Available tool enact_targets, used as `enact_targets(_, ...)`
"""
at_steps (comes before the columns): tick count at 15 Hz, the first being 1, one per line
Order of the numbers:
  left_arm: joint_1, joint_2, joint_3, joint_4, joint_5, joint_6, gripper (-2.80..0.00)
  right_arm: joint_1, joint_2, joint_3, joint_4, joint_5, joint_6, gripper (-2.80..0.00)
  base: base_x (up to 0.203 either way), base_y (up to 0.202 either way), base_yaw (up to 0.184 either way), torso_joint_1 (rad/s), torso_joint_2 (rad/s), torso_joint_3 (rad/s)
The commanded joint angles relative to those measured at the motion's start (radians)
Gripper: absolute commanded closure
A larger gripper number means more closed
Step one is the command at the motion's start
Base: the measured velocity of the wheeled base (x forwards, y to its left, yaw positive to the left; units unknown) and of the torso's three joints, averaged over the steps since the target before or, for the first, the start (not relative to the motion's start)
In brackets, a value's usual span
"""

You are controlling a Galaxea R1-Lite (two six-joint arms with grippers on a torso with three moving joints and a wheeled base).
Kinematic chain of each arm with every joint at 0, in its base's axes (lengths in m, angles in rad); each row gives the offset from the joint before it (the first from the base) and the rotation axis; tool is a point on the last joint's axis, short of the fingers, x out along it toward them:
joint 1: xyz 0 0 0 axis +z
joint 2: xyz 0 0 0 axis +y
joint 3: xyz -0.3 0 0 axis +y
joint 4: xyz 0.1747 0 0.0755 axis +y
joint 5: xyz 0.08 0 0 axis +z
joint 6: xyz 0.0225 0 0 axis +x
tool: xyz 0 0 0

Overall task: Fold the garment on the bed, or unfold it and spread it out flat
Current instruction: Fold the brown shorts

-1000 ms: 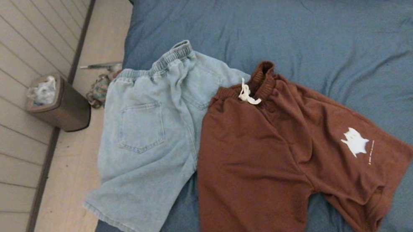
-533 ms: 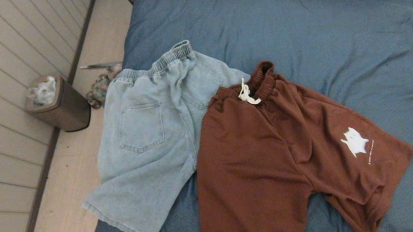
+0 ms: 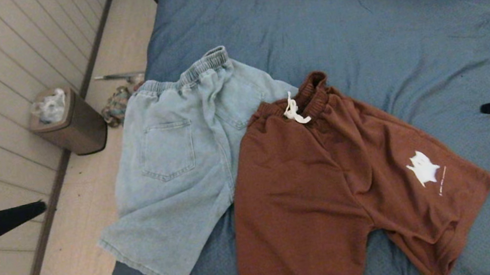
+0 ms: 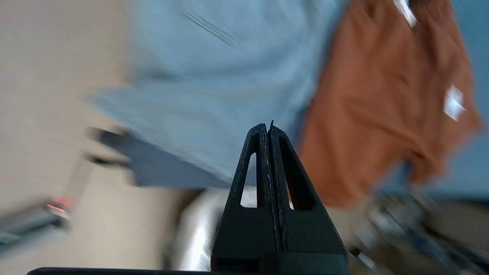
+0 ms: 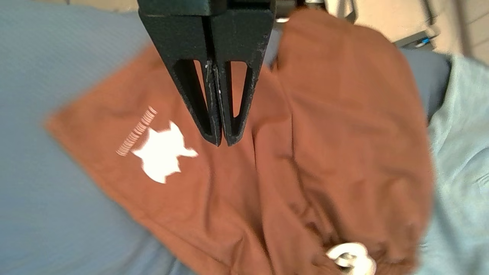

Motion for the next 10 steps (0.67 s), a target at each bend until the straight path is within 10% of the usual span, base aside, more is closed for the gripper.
enact_targets(1,-0.125,0.225,-0.062,0.002,-0.004,-0.063,0.0,0.0,0.273,-0.092,-0.031,0.013,0.03,0.0,0.0,0.0,0.0,0.0,0.0,0.0)
enact_targets(10,-0.36,0.548,-0.254,-0.172,0.0,-0.228,0.0,0.267,0.585,-0.413,-0.051,0.015,0.077,0.0,0.0,0.0,0.0,0.0,0.0,0.0)
